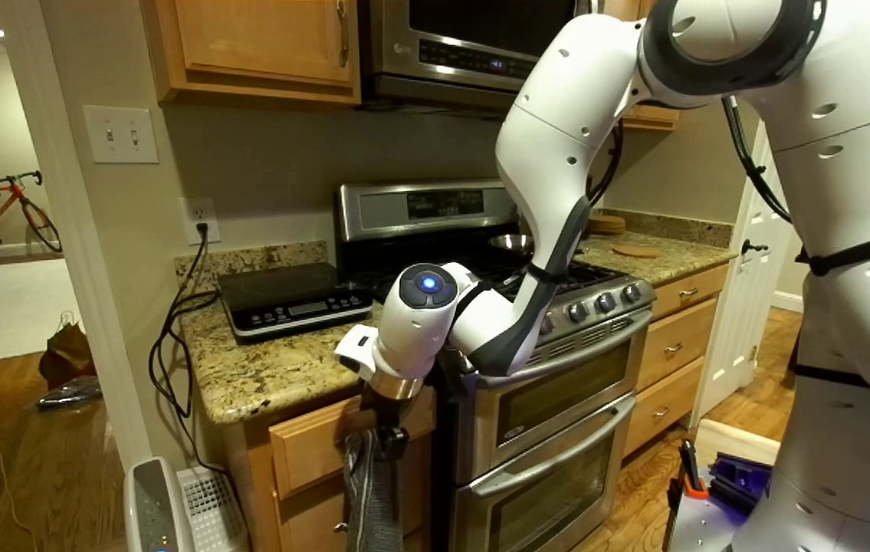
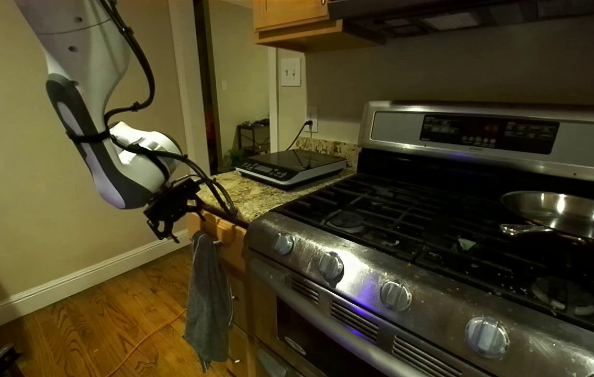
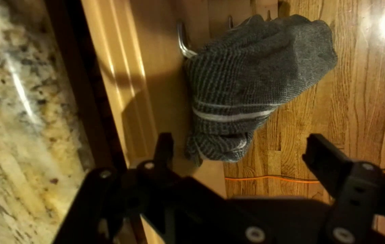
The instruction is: Open the first top drawer
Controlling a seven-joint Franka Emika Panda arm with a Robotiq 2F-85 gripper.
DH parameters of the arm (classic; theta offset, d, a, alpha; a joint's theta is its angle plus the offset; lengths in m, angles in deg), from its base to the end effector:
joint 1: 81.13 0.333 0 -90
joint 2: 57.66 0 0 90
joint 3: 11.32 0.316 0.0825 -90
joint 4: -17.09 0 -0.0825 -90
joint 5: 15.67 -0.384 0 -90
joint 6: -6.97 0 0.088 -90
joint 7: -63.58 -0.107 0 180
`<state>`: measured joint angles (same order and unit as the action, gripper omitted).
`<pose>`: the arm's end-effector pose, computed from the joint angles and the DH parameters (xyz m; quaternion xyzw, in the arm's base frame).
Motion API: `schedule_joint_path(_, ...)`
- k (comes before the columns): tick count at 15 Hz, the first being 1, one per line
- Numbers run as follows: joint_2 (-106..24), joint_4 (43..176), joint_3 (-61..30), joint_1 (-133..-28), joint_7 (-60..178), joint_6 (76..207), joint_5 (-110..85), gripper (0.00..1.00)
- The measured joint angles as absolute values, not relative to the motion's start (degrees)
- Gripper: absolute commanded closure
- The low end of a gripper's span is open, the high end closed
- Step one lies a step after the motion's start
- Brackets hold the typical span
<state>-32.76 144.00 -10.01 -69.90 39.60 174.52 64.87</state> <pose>0.5034 0.1758 0.1821 0.8140 0.5263 0.1710 0.1763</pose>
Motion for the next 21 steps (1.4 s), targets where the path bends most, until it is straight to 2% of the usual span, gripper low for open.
schedule_joint_path(17, -23.4, 137.2, -10.8, -69.9, 31.4, 174.5, 74.2, 0.0)
schedule_joint_path(18, -23.0, 136.9, -10.8, -69.9, 31.0, 174.5, 74.6, 0.21)
schedule_joint_path(21, -22.9, 136.6, -10.9, -69.9, 30.3, 174.5, 75.6, 0.4)
